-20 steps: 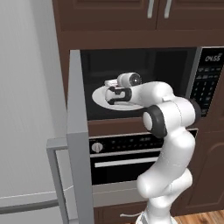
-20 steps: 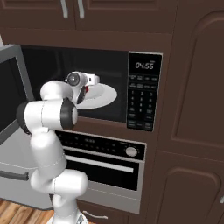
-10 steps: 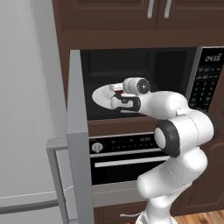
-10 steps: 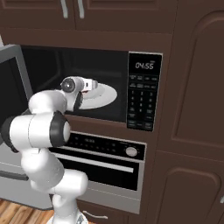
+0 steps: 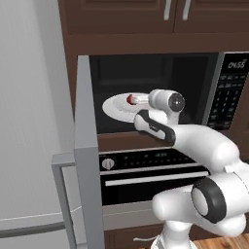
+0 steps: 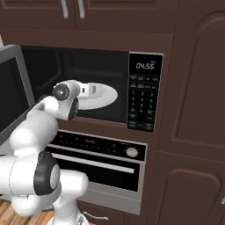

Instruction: Pick the bell pepper from the counter and place it in the microwave.

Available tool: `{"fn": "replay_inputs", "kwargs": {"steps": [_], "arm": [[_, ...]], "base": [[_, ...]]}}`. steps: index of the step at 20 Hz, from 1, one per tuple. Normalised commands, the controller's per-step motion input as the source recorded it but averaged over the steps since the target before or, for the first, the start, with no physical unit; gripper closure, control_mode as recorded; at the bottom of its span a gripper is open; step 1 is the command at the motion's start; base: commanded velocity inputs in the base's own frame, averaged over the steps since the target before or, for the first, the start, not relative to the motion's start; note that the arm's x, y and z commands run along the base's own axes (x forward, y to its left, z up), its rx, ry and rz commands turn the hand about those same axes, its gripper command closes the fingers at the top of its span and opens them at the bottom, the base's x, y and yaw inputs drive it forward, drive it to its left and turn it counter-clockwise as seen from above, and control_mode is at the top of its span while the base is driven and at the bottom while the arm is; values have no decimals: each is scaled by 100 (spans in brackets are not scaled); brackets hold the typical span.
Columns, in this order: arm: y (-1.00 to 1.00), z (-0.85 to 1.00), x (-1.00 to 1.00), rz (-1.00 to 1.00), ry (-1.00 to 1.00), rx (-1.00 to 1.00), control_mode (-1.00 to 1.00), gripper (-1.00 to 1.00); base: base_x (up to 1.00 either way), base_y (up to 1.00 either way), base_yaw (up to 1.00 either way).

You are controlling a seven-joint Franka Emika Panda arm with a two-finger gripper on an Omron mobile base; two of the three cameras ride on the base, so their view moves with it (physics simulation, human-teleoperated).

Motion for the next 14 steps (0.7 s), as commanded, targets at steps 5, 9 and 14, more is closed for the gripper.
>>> {"fn": "replay_inputs", "kwargs": {"steps": [5,9,14], "arm": [[-11,66,-100,-1,21,1,-100,-100],[-14,72,-100,0,38,0,-100,-100],[-3,20,-100,0,19,0,-100,-100]], "base": [[0,0,0],[0,0,0],[0,0,0]]}}
